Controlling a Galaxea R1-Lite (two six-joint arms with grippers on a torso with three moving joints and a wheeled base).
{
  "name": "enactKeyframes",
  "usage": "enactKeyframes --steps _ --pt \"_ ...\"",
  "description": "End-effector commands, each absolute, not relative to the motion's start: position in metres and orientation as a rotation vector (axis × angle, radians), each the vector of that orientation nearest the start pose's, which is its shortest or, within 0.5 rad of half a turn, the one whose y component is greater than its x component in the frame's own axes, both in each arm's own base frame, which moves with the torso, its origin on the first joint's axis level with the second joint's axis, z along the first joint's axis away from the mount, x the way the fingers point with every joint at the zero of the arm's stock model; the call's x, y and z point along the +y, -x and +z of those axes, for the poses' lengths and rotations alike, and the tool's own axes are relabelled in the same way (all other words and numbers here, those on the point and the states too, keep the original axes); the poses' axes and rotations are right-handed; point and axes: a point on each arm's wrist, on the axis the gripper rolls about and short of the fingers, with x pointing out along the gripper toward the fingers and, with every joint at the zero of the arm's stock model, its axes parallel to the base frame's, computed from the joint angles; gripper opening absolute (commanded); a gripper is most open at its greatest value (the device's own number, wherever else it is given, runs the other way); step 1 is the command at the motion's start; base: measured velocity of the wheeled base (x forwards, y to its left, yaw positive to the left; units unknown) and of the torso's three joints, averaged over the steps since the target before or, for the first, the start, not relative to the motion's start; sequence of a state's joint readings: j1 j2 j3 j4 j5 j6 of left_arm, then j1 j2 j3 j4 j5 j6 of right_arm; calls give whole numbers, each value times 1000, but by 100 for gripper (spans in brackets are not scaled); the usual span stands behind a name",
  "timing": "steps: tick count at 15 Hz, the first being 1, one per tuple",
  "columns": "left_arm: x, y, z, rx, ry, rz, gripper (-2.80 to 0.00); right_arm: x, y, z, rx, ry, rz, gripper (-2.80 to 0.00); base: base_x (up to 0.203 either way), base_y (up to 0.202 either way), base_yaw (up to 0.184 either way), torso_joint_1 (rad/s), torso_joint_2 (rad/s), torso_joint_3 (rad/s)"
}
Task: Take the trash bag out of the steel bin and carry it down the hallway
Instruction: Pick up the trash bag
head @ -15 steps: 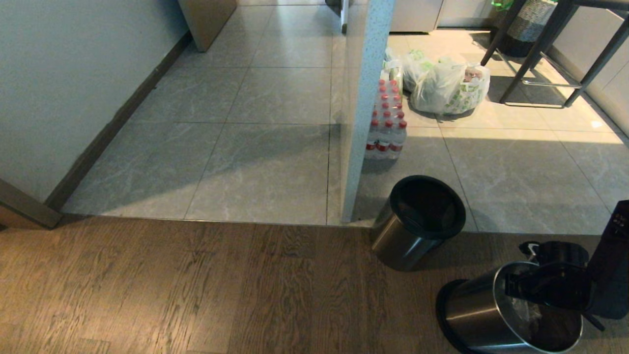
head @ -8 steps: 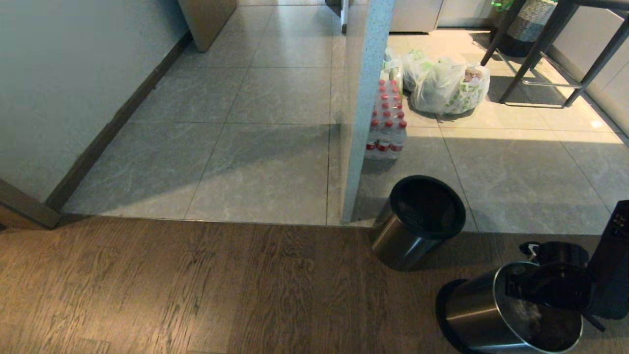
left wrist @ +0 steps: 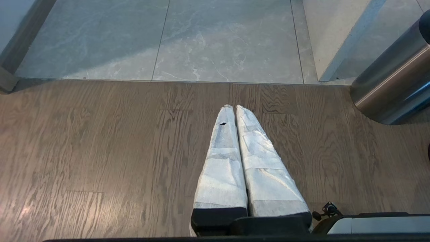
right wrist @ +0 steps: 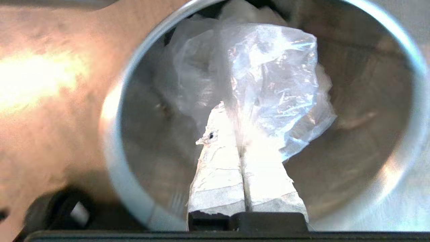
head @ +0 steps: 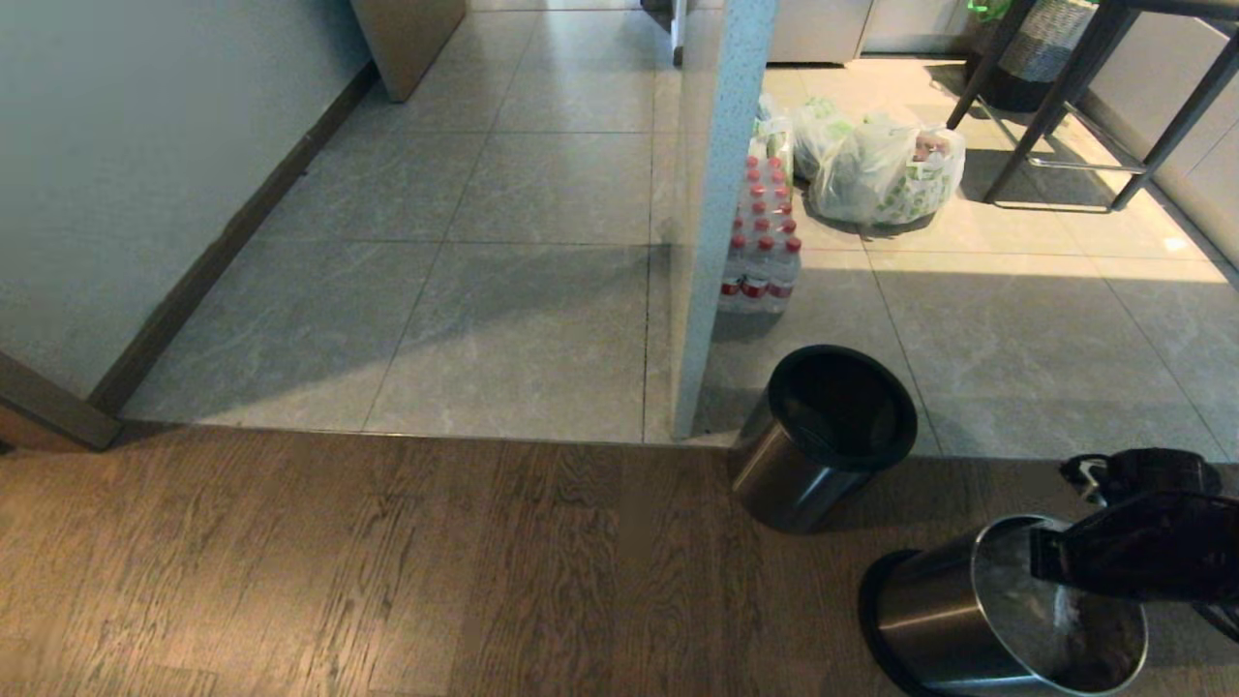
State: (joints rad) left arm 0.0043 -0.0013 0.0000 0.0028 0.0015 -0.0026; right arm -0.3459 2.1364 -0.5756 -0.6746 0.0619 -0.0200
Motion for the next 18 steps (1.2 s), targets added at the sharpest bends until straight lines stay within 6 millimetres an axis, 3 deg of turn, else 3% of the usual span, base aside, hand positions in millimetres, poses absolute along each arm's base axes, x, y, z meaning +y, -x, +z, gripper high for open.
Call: enactKeyframes --steps 1,5,10,14,17,18 --pt "0 23 74 6 3 6 -280 -90 -259 58 771 -134 -254 -280 0 0 0 0 0 0" --pt "0 23 74 6 3 6 -280 -75 -219 107 715 -112 -255 -280 0 0 0 0 0 0" --pt "0 23 74 6 3 6 -280 -58 -166 153 619 -45 -257 -280 0 0 0 0 0 0" --pt "0 23 74 6 3 6 -280 -41 -118 172 585 21 -244 -280 0 0 0 0 0 0" --pt "0 23 74 6 3 6 -280 -35 -102 187 505 79 -244 -280 0 0 0 0 0 0" --pt "0 23 74 6 3 6 -280 -34 -98 178 547 81 -238 -280 0 0 0 0 0 0"
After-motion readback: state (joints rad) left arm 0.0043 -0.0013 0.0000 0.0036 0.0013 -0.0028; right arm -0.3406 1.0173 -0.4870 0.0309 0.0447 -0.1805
